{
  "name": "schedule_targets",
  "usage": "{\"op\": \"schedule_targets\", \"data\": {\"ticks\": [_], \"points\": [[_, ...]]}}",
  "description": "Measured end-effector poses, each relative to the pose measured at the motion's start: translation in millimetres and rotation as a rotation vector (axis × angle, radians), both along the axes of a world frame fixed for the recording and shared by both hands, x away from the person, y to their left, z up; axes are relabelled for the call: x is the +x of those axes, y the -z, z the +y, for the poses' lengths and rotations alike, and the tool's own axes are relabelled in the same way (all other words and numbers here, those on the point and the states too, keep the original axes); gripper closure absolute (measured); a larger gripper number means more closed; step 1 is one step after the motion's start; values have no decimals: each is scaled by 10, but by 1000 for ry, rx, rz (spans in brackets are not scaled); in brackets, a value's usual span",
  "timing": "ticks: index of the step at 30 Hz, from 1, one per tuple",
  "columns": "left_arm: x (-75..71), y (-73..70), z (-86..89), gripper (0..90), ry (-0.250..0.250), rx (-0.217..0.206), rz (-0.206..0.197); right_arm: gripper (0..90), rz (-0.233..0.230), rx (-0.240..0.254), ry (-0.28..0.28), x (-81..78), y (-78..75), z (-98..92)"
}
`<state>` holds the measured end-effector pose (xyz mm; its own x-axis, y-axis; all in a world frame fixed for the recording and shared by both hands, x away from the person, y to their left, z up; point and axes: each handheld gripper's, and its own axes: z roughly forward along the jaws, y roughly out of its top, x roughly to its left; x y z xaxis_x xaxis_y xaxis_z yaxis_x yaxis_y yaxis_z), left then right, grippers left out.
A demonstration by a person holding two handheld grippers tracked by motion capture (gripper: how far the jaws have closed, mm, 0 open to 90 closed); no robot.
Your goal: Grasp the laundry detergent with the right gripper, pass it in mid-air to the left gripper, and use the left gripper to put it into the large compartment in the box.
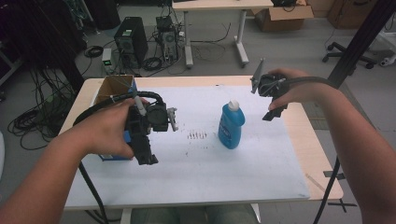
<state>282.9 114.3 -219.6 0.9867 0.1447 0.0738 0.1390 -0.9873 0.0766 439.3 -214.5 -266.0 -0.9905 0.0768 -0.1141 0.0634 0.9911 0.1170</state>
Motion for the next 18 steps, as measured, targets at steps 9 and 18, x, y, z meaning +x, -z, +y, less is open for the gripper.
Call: {"op": "schedule_targets", "data": {"ticks": [9, 18], "points": [[21, 30, 17, 2, 2, -5, 2, 41, -1, 19, 7, -25, -6, -17], [1, 69, 30, 3, 14, -2, 1, 43, 0, 67, 20, -172, 46, -45]]}}
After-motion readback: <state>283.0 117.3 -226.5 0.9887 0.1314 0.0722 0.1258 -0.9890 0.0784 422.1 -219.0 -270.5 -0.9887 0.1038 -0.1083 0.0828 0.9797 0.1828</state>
